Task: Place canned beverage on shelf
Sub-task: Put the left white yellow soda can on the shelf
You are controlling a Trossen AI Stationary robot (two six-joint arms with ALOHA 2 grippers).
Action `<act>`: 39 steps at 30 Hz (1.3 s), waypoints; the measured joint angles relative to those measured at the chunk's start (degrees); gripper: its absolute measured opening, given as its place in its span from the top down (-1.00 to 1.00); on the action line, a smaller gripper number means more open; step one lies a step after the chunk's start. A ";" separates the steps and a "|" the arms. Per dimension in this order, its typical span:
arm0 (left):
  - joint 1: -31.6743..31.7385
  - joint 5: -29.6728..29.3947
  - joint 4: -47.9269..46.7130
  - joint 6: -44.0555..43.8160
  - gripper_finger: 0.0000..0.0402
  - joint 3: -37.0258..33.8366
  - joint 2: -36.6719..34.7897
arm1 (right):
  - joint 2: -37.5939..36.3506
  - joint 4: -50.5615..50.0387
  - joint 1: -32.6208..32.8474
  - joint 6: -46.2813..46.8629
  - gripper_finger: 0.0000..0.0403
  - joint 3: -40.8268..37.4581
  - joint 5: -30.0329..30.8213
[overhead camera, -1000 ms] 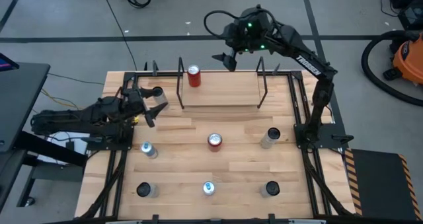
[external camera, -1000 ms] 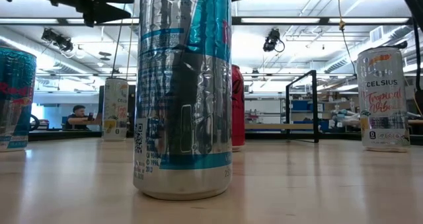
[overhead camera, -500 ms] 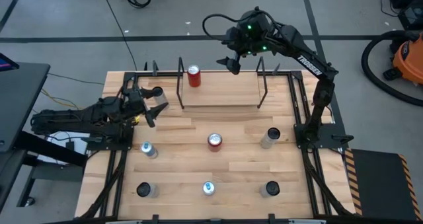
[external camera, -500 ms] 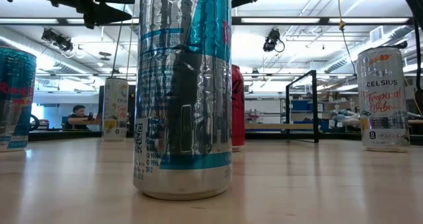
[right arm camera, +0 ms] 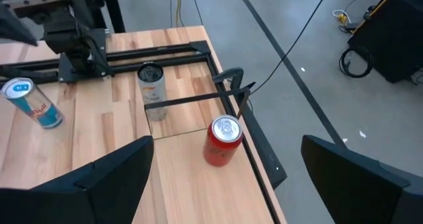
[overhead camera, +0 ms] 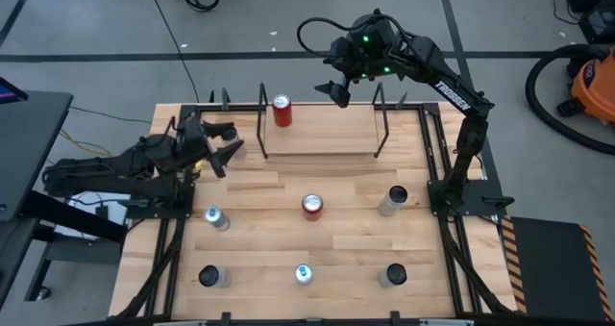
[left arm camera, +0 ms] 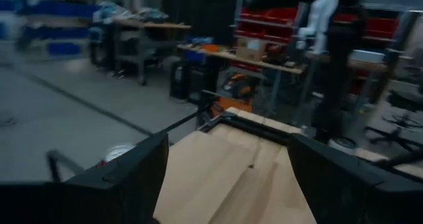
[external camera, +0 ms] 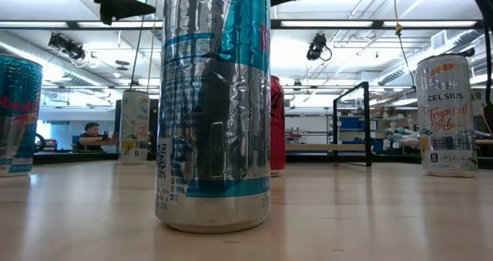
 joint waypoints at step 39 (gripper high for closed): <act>21.10 2.96 -50.40 -26.16 -0.57 21.12 28.80 | 0.00 -1.98 0.00 -1.02 -0.95 0.00 -0.04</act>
